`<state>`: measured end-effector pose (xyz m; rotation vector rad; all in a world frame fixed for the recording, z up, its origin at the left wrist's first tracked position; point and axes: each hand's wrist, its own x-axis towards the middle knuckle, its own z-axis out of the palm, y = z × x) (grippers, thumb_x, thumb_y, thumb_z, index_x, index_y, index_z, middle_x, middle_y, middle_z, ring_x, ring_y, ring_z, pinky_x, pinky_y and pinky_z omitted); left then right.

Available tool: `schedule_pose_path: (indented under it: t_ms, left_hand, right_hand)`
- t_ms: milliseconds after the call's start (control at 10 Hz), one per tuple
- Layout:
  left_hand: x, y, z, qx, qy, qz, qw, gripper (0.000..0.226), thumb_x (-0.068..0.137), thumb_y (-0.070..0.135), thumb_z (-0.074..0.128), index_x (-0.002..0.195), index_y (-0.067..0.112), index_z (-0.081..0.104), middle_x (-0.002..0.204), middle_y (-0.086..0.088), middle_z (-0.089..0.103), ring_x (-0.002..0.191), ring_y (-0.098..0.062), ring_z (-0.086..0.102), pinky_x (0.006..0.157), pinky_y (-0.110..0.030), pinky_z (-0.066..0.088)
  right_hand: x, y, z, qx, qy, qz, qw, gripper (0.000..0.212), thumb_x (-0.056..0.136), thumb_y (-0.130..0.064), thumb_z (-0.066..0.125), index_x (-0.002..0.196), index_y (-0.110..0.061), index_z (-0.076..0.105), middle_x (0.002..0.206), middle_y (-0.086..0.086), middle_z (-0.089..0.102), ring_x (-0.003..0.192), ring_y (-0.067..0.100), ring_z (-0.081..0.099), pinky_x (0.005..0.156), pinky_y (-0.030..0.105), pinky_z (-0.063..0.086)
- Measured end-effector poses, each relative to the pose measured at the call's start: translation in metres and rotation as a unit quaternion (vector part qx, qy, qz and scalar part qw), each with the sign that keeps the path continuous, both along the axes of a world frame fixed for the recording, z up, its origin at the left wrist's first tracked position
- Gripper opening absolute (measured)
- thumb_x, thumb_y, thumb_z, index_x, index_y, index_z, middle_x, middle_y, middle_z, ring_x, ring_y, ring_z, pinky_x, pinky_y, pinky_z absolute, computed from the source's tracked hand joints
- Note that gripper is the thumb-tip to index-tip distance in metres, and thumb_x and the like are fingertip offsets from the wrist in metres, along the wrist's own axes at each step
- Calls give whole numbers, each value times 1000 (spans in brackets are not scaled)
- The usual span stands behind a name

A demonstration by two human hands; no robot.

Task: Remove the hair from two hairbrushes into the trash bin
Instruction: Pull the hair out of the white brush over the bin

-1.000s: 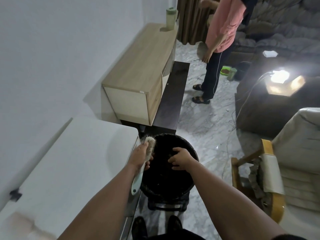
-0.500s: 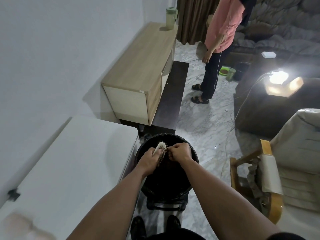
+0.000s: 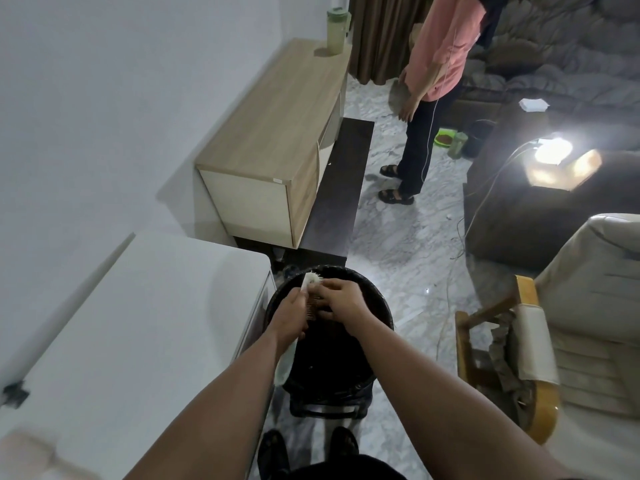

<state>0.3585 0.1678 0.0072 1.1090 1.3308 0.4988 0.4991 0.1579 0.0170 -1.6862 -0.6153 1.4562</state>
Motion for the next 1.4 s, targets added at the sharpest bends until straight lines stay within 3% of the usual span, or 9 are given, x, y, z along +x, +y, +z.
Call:
schedule_pose_path:
  t_ms: [300,500,600,700,900,1100,1200,1300,1400]
  left_hand:
    - [1,-13,-1,64,102,-99,988,33,109,37,38,115,17,64,109,-7,69,102,-23,64,92,-42,49]
    - [3,-22,-2,31,62,-90,993,31,110,32,39,105,14,64,88,-2,64,74,-16,58,63,-33,42]
    - [-8,-20,6,47,32,-61,997,31,111,31,38,101,12,61,82,-2,60,69,-15,54,61,-30,42]
    - [-15,-12,9,18,10,3,1000,31,112,31,35,106,9,56,80,-8,56,53,-11,47,44,-23,37]
    - [-6,-5,6,22,17,-19,999,35,112,37,31,116,20,62,86,-7,62,64,-13,53,50,-26,42]
    - [-1,-9,-1,92,93,-68,989,41,105,48,39,122,24,68,111,1,74,103,-18,68,93,-44,54]
    - [-5,-16,1,103,95,-74,987,38,107,43,41,127,23,66,115,2,72,108,-16,66,96,-38,50]
    - [-6,-15,6,123,65,-32,990,31,111,31,38,131,24,60,114,2,68,102,-15,64,93,-36,48]
    - [-14,-4,9,33,-15,11,999,27,111,32,35,120,23,60,90,-4,60,62,-10,51,59,-29,43]
  right_hand:
    - [16,-5,-19,-79,-198,-69,975,14,76,-13,72,64,-14,80,60,5,75,64,25,76,72,40,67]
    - [30,-7,-19,-144,-125,-84,978,33,95,-10,61,128,-10,68,90,5,69,79,17,71,74,29,65]
    - [64,-17,-38,-140,-222,-40,964,37,99,-12,52,133,1,61,113,8,71,102,22,72,87,30,61]
    - [64,-9,-28,-174,-215,-48,960,30,99,-12,55,121,5,67,100,13,70,92,26,74,82,37,64]
    - [11,-2,16,-18,-5,28,999,15,94,-19,76,106,-10,76,86,9,75,69,17,69,59,31,57]
    - [1,-1,7,-7,-199,19,980,23,85,-13,78,63,-21,78,62,5,75,55,16,71,67,38,67]
    - [17,-5,-9,-50,-247,27,967,17,81,-19,70,68,-17,80,63,2,75,61,22,76,65,33,65]
    - [54,-11,-40,-113,-281,0,953,24,71,-23,59,72,-10,79,71,11,77,73,32,78,71,40,67]
    - [64,-23,-19,-126,-283,-16,951,23,76,-10,58,69,-8,80,64,9,75,66,30,77,68,40,67]
